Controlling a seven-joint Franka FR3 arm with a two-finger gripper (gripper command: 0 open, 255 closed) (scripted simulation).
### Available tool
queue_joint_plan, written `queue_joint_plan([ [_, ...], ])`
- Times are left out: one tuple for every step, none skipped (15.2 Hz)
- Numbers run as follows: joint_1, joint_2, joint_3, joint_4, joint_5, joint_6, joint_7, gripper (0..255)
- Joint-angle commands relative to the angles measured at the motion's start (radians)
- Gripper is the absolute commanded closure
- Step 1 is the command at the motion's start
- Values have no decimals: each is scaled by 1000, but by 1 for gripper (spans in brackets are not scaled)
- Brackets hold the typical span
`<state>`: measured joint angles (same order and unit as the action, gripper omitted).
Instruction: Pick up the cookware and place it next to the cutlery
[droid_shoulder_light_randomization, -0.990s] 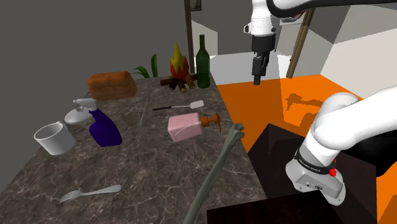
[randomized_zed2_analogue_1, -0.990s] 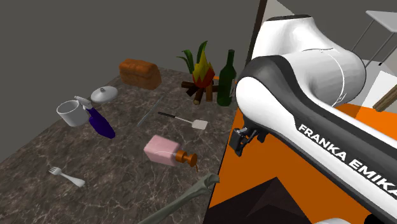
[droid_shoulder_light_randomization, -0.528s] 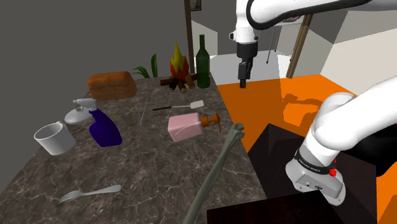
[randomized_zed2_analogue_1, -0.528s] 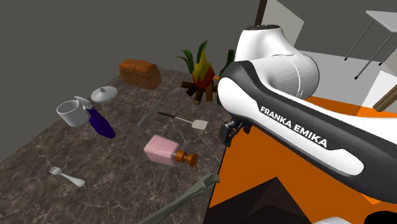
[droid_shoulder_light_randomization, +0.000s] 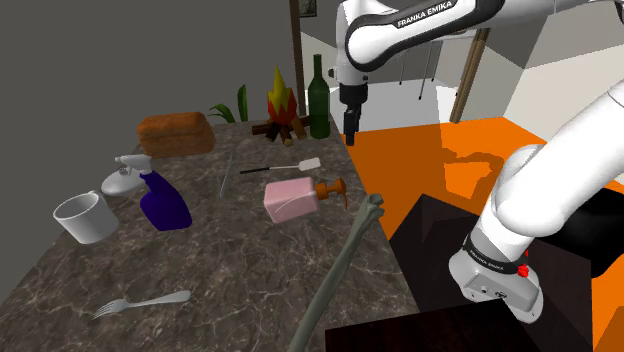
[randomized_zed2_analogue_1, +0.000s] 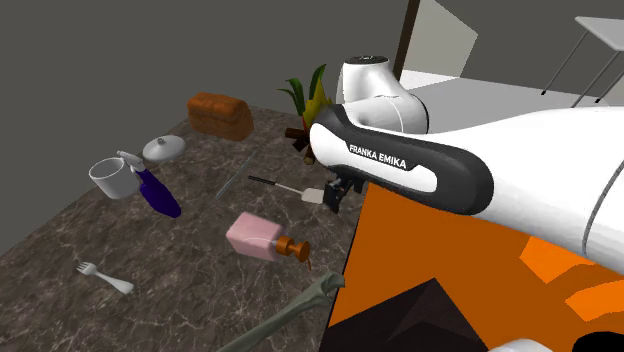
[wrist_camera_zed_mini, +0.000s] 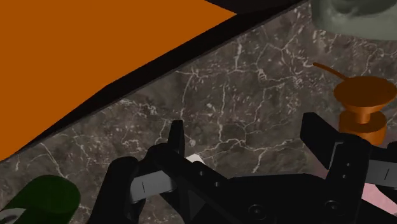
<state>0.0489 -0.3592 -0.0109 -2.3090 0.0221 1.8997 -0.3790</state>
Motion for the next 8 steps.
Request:
queue_joint_plan([
  [9, 73, -1, 39, 2, 44, -32, 0],
  [13, 109, 0, 60, 3, 64, -47, 0],
  [17, 145, 1, 82, 4, 83, -62, 0],
  [21, 181, 2, 105, 6, 101, -77, 0],
  [25, 217, 4, 130, 7, 117, -91, 0],
  [29, 253, 6, 155, 9, 132, -105, 0],
  [32, 289, 8, 181, 10, 146, -119, 0],
  [36, 324, 11, 209, 11, 159, -133, 0],
])
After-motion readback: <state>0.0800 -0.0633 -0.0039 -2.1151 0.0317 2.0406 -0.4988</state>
